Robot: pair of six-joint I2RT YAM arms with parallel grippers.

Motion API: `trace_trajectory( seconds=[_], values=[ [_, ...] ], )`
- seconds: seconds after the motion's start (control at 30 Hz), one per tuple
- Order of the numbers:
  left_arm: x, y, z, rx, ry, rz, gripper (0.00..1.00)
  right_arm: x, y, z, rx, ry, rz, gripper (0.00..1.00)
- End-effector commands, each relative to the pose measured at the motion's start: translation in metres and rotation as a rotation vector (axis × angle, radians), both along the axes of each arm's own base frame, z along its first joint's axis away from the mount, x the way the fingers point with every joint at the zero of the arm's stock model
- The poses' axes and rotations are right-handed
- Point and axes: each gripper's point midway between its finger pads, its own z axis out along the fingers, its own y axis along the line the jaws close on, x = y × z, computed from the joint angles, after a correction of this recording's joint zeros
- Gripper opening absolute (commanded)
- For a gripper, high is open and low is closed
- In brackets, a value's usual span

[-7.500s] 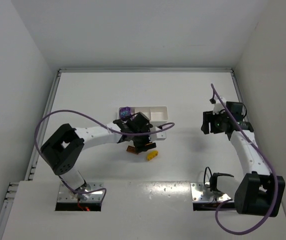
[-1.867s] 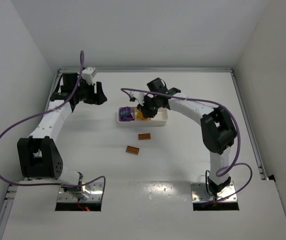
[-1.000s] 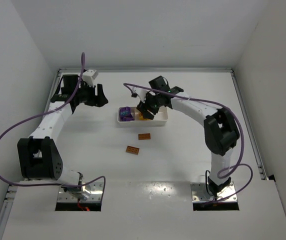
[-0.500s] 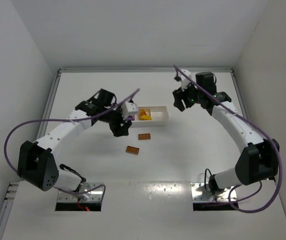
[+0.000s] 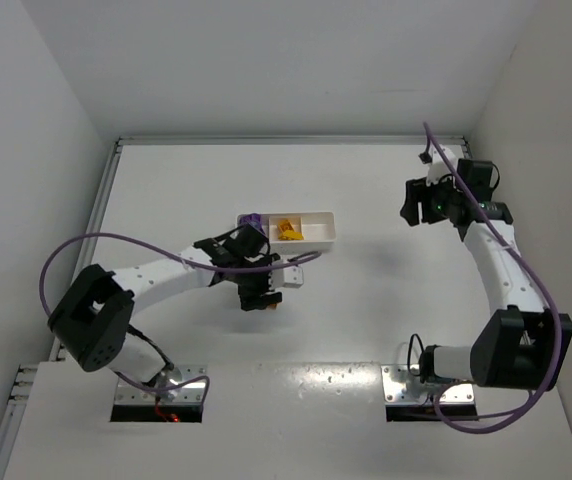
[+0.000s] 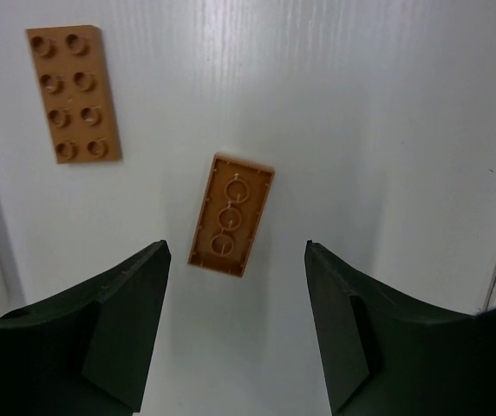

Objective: Sort the legos into containers by color

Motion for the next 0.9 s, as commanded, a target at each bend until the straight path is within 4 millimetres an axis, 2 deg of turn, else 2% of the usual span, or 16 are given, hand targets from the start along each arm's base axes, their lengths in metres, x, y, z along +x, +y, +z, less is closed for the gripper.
trace_trajectory(
  seconds=[0.0,0.07,0.27,0.5,0.6,0.63,0.8,0.87],
  values=[
    [0.01,-0.019,-0.008,-0.006,-0.105,-0.059,0.69,-0.002,0.003,0.007,0.053,-0.01,0.009,0.64],
    [0.007,-0.021,-0.019,0.015,-0.101,-0.084,0.69,-0.003,0.0,0.004,0.065,0.003,0.013,0.64],
    [0.011,-0.022,-0.036,0.051,-0.093,-0.107,0.69,-0.004,-0.007,0.007,0.079,0.001,0.0,0.64],
    [0.02,-0.03,-0.046,0.067,-0.087,-0.124,0.68,-0.005,-0.019,0.003,0.081,0.01,-0.016,0.64],
    [0.02,-0.029,-0.049,0.074,-0.079,-0.124,0.6,-0.005,-0.021,0.001,0.083,0.015,-0.013,0.64],
    [0.019,-0.029,-0.052,0.08,-0.072,-0.125,0.51,-0.004,-0.021,0.003,0.083,0.015,-0.013,0.64],
    [0.013,-0.034,-0.053,0.089,-0.081,-0.148,0.24,-0.005,-0.025,0.004,0.089,0.009,-0.011,0.64],
    [0.008,-0.043,-0.04,0.063,-0.097,-0.158,0.2,-0.007,-0.024,0.0,0.091,0.018,-0.011,0.64]
  ],
)
